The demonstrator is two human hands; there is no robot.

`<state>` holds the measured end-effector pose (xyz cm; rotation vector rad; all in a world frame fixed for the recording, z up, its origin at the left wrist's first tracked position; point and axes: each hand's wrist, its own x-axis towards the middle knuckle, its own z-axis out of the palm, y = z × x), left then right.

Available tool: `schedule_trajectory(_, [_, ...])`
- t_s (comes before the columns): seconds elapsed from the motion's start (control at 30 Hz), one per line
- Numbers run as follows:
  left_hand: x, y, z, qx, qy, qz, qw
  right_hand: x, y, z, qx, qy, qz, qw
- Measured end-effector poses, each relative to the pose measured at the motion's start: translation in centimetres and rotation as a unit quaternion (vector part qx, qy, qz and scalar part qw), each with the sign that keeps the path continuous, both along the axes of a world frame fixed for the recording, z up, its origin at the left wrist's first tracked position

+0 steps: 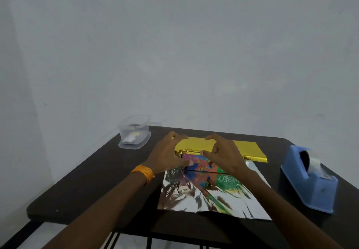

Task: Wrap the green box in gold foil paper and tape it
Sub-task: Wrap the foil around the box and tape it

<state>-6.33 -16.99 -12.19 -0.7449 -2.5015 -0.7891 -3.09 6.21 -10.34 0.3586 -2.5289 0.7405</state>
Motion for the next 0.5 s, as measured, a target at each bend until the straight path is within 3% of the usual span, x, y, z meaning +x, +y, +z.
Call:
schedule_trajectory(0.1, [0.1,-0.3,2.1,0.035,0.051,0.041,0.997,1.5,0.8,0.4,-0.073,0.032,-0.036,0.996])
schedule_trajectory(0.23, [-2.1,2.1,4.7,0.051,0.019,0.017,0.998,2.1,0.9,-0.3,-0.23,-0.088,-0.047,0.968])
schedule_trajectory(0.33, [-4.7,5.1,4.7,-0.006,-0.044,0.004,0.999,2.2,0.0,-1.5,-0.307,-0.121,-0.051,0.943])
schedule_trajectory(0.4, [-6.5,6.3,4.0,-0.091,-0.082,0.028,0.992,2.1,-0.8,-2.1,-0.345,-0.115,-0.044,0.93])
schedule_trajectory(0.5, [-8.3,6.8,3.2,-0.154,-0.131,0.061,0.978,1.4,-1.3,-2.5,-0.345,-0.079,-0.062,0.933])
